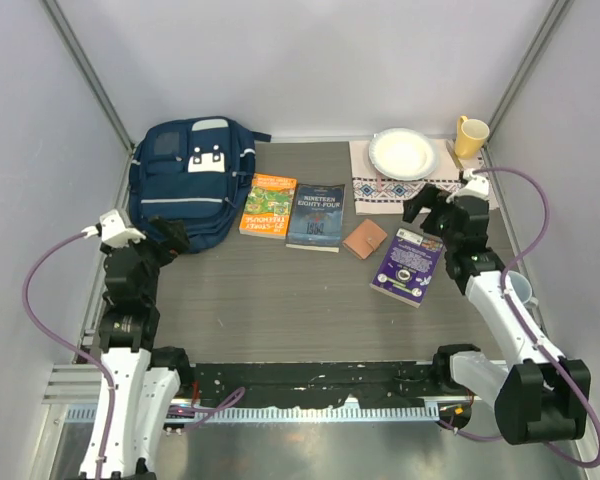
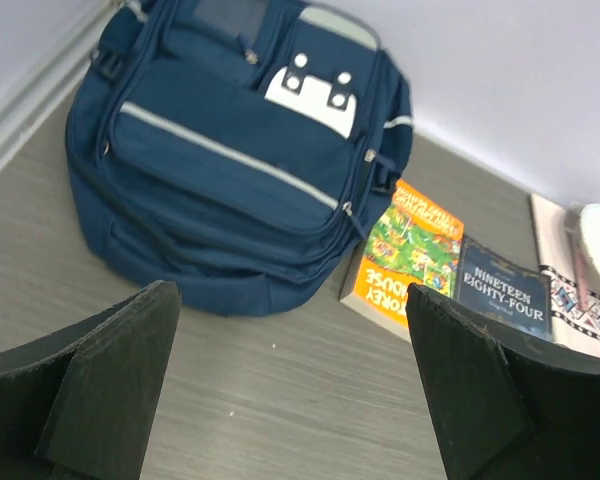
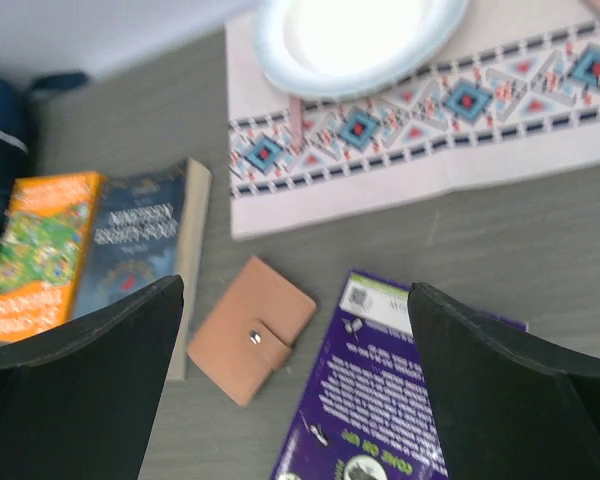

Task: Pack the student bag
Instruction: Pick up the student bag at the corner of the board.

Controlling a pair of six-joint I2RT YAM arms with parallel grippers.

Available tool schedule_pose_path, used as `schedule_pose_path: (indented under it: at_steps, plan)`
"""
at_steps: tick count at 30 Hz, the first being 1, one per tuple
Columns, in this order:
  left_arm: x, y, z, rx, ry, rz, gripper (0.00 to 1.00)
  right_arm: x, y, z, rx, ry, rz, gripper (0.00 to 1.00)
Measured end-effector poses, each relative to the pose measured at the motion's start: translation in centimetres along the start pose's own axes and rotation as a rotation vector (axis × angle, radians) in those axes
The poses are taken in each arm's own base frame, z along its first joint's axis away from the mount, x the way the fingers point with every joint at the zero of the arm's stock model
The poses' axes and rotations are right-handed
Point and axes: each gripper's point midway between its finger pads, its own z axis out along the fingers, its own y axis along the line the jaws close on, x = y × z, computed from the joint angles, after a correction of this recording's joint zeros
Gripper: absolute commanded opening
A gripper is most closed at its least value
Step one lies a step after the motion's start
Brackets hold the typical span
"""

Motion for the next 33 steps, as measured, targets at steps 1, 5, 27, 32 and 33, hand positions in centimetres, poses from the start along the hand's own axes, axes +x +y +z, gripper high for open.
schedule_pose_path:
  at_steps: [1,5,27,32,33]
  plan:
    - [0.6,0.3,0.2,-0.021,0.030,-0.011,0.99,-1.2,0.6,-0.2,-0.011,-0.017,0.001,1.00]
    - [1.6,1.3,0.7,-0.125,0.114,-0.086,1.00,-6.4,2.8,-1.2,-0.053,-0.123,0.029,1.00]
    - [14.0,3.8,1.0,-0.341,0.442,-0.461,1.00,0.6,7.8,-3.0,-0.371,0.153,0.205,1.00]
    - [15.2,5.0,3.0,-0.402,0.433,-0.459,1.00,0.9,8.6,-3.1,-0.419,0.167,0.237,1.00]
    - [15.3,5.2,3.4,-0.410,0.426,-0.456,1.00,0.9,8.7,-3.1,-0.426,0.169,0.241,1.00]
